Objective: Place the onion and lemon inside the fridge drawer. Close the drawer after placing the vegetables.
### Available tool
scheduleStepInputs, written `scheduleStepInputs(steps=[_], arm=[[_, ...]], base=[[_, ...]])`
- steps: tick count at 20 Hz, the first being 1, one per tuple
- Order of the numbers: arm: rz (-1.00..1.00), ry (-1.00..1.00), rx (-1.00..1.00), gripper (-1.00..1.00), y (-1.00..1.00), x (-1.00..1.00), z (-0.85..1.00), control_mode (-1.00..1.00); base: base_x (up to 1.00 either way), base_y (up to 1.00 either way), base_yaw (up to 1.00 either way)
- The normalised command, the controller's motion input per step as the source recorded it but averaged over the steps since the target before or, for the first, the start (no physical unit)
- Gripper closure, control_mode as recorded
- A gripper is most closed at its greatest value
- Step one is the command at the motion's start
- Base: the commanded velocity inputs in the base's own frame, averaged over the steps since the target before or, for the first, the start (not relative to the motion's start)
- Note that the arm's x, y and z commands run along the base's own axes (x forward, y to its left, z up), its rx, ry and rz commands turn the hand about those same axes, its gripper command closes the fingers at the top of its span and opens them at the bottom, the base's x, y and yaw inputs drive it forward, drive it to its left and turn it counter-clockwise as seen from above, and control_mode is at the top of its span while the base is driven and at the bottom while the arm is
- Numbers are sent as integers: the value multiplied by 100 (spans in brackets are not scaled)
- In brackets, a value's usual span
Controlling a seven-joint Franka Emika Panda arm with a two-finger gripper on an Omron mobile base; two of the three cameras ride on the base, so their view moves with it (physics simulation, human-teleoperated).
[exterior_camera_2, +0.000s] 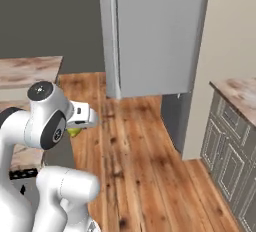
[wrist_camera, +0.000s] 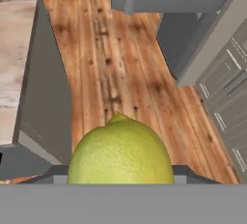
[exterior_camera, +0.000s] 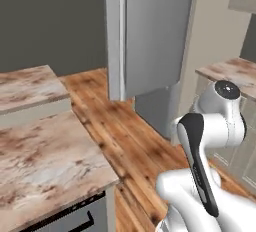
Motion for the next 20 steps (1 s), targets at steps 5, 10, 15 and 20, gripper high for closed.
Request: scheduleStepInputs(steps=[5, 10, 15, 20], arm=[[0, 0, 0, 100, 0, 0, 0, 100], [0, 0, 0, 100, 0, 0, 0, 100], [0, 0, 0, 100, 0, 0, 0, 100], [0, 0, 0, 100, 0, 0, 0, 100]], base=[[-72, -66, 52], [-31, 26, 64], [-8, 74, 70], [0, 91, 72]])
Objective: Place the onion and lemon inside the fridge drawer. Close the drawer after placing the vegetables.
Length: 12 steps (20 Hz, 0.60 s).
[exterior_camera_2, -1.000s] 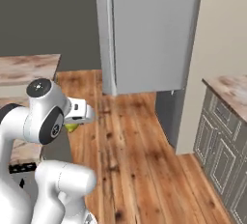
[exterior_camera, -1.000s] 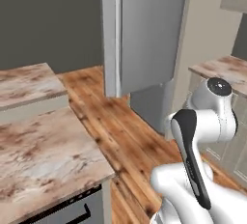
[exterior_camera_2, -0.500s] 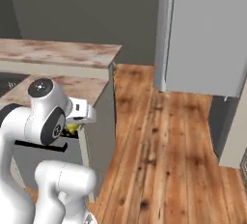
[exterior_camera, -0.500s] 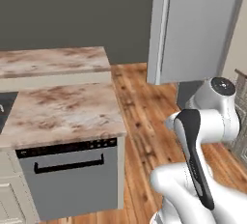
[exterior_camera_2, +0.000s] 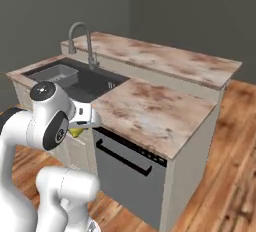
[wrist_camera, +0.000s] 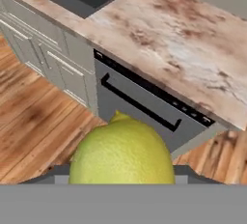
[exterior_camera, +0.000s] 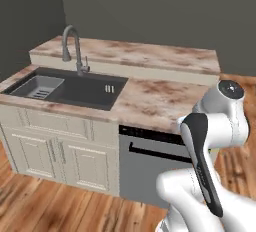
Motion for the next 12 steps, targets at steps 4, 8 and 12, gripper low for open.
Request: scheduleStepInputs(steps=[4, 8, 12], arm=[[0, 0, 0, 100, 0, 0, 0, 100], [0, 0, 0, 100, 0, 0, 0, 100], [0, 0, 0, 100, 0, 0, 0, 100]], base=[[0, 96, 71], [2, 99, 64], [43, 100, 45]])
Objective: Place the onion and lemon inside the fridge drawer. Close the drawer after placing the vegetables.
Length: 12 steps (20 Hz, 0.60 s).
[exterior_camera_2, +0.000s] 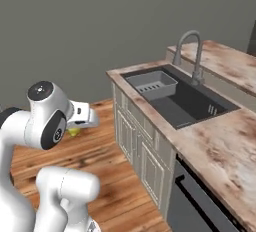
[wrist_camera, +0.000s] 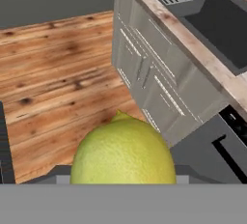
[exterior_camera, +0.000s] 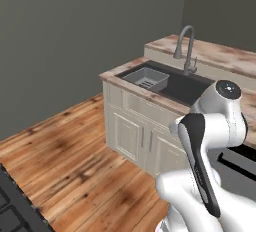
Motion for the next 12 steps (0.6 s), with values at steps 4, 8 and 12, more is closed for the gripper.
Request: scheduleStepInputs(steps=[4, 8, 12], arm=[[0, 0, 0, 100, 0, 0, 0, 100], [0, 0, 0, 100, 0, 0, 0, 100], [0, 0, 0, 100, 0, 0, 0, 100]], base=[[95, 99, 21], [100, 55, -3], [100, 26, -3]])
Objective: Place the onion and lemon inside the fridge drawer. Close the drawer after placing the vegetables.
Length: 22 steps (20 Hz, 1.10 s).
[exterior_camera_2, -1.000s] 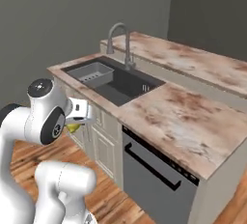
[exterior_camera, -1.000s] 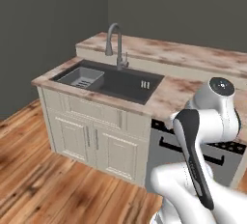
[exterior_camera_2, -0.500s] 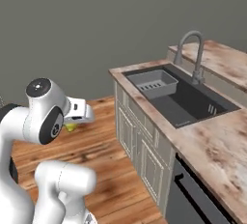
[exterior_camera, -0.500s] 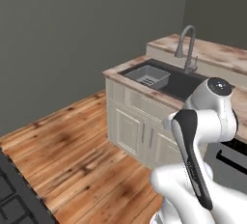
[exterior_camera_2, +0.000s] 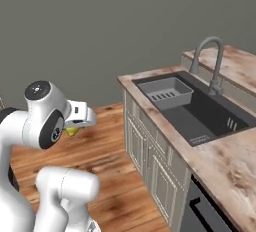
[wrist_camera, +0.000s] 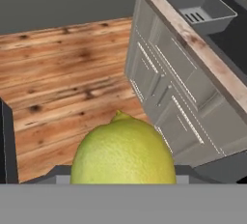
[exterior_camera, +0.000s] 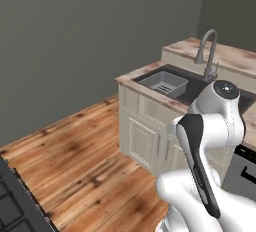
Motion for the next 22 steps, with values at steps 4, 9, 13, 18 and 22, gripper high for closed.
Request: scheduleStepInputs(steps=[4, 9, 13, 18, 22], arm=[[0, 0, 0, 100, 0, 0, 0, 100], [0, 0, 0, 100, 0, 0, 0, 100], [0, 0, 0, 100, 0, 0, 0, 100], [0, 0, 0, 100, 0, 0, 0, 100], [0, 0, 0, 100, 0, 0, 0, 100]], base=[[100, -4, 0], [100, -7, 4], [100, 29, 0], [100, 76, -7], [100, 94, -17]])
